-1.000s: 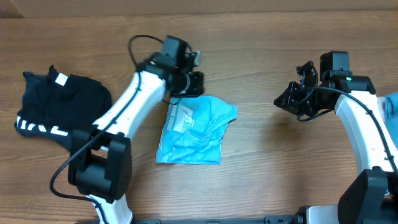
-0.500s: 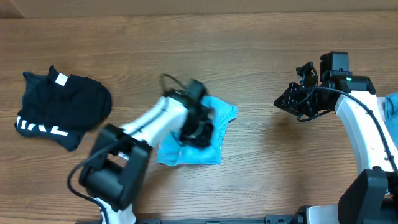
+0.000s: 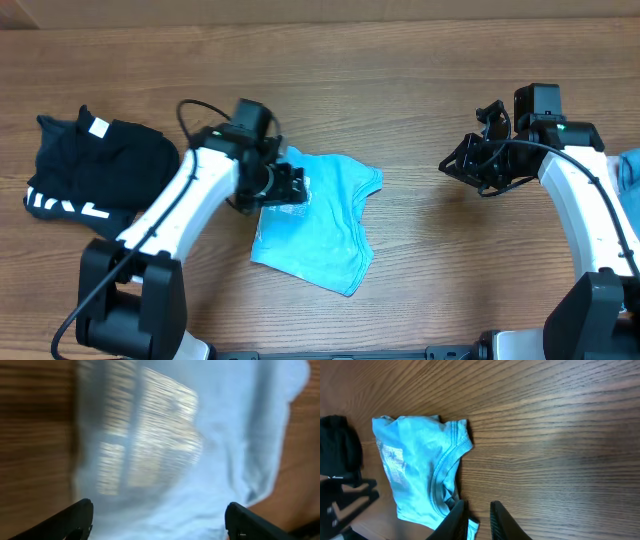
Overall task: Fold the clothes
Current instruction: 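Lift the folded shirt with the left gripper and carry it left onto the black garment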
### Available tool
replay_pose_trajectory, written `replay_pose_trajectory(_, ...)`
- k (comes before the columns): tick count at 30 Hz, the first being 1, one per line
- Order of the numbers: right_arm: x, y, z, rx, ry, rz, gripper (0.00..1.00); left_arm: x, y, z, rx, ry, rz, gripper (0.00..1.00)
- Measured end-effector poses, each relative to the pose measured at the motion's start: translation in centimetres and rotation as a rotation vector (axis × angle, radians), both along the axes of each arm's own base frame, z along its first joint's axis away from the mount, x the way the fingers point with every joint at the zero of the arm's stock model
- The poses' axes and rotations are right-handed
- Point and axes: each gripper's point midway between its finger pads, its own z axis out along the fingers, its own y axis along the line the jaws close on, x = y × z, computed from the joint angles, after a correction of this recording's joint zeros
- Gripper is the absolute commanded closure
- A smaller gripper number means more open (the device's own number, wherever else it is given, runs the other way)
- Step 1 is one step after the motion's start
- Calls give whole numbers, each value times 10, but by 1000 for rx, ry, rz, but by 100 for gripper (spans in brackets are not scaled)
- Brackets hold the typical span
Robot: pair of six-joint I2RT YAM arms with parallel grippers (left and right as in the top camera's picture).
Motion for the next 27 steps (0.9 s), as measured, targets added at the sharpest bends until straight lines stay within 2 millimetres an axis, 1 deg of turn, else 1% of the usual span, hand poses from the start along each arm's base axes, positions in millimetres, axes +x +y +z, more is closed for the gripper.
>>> replay_pose_trajectory(1, 0, 0, 0, 0, 1, 0, 80, 3, 9, -5, 2, 2, -10, 14)
replay_pose_trajectory(2, -1, 0, 0, 1, 4, 0, 80, 5, 13, -11, 3, 8, -30, 16)
replay_pose_trajectory(3, -1, 0, 0, 1, 7, 0, 80, 6, 18, -21, 4, 26, -50, 16)
replay_pose_trajectory(4, -2, 0, -1, 1, 11, 0, 80, 7, 20, -27, 5, 33, -59, 15)
replay_pose_trajectory(6, -5, 0, -1, 2, 22, 0, 80, 15, 35, -54, 4, 59, -71, 16)
replay_pose_trajectory(7, -5, 0, -1, 2, 22, 1, 80, 15, 39, -61, -1, 72, -78, 17)
replay_pose_trajectory(9, -5, 0, -1, 2, 24, 0, 80, 15, 33, -62, -72, 74, -124, 19)
replay_pose_trajectory(11, -5, 0, -1, 2, 24, 0, 80, 13, 20, -61, -159, 65, -182, 21)
replay_pose_trajectory(12, -5, 0, -1, 2, 23, 0, 80, 12, 7, -59, -241, 56, -225, 27)
replay_pose_trajectory(13, -5, 0, -1, 2, 24, 0, 80, 12, -5, -58, -309, 45, -255, 40)
replay_pose_trajectory(14, -5, 0, -1, 2, 23, 0, 80, 12, -17, -58, -367, 32, -287, 62)
replay_pose_trajectory(15, -5, 0, -1, 2, 24, 0, 80, 9, -29, -59, -416, 34, -314, 75)
replay_pose_trajectory(16, -5, 0, -1, 2, 24, 0, 80, 3, -41, -63, -455, 50, -343, 83)
replay_pose_trajectory(18, -5, 0, -1, 2, 24, 0, 80, -11, -58, -72, -499, 93, -388, 95)
replay_pose_trajectory(19, -5, 0, -1, 2, 24, 0, 80, -15, -64, -72, -512, 102, -403, 96)
replay_pose_trajectory(21, -5, 0, -1, 2, 24, 0, 80, -19, -72, -70, -542, 99, -421, 96)
replay_pose_trajectory(22, -5, 0, -1, 2, 24, 0, 80, -19, -74, -70, -558, 99, -421, 80)
replay_pose_trajectory(23, -5, 0, -1, 2, 24, 0, 80, -19, -76, -69, -576, 96, -419, 50)
replay_pose_trajectory(24, -5, 0, -1, 2, 24, 0, 80, -18, -77, -68, -591, 91, -415, 25)
replay_pose_trajectory(25, -5, 0, -1, 2, 24, 0, 80, -16, -80, -66, -610, 80, -414, 22)
replay_pose_trajectory(26, -6, 0, -1, 2, 26, 0, 80, -16, -84, -59, -655, 84, -401, 24)
replay_pose_trajectory(27, -5, 0, -1, 2, 24, 0, 80, -13, -89, -52, -696, 78, -386, 31)
